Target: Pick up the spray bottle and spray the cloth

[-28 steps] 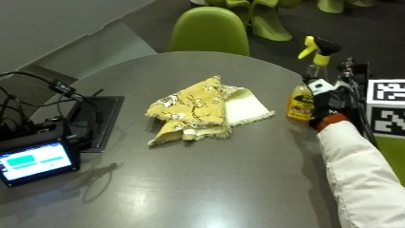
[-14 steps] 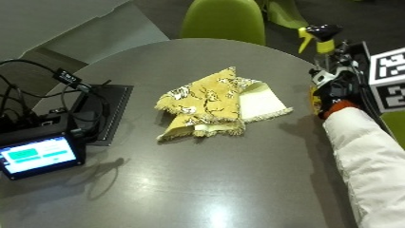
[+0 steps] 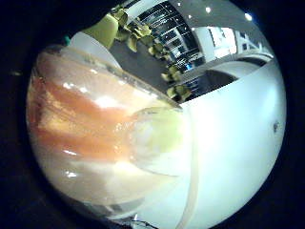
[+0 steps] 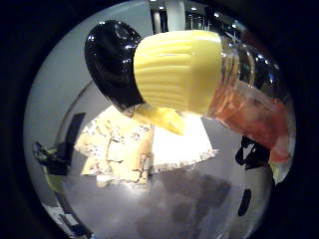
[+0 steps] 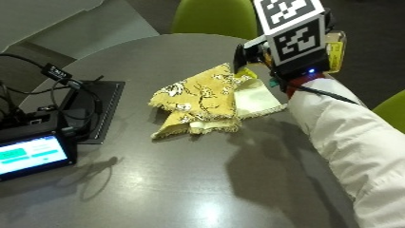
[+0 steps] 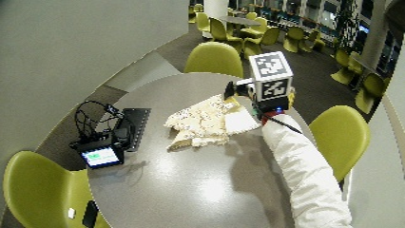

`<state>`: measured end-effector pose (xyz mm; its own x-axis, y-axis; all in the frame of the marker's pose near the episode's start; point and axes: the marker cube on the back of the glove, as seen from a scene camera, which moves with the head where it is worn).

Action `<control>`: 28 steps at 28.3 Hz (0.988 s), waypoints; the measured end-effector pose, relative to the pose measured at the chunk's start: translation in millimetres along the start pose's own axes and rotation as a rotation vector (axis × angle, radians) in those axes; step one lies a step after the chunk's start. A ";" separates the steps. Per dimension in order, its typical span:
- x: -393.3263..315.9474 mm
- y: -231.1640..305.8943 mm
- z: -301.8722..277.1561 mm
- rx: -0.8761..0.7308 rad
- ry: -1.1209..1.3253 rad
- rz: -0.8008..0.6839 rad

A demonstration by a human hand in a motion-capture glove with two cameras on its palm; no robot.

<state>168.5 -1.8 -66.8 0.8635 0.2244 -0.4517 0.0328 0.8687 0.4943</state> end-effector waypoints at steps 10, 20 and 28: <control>-2.8 -5.2 -2.0 -0.077 -0.242 0.054; 1.9 -36.0 -19.7 -0.028 -1.398 0.304; -47.9 -55.2 -28.1 -0.118 -1.851 0.282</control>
<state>111.2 -48.2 -93.3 0.2200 -0.2820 0.9338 -0.1501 0.9361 0.3180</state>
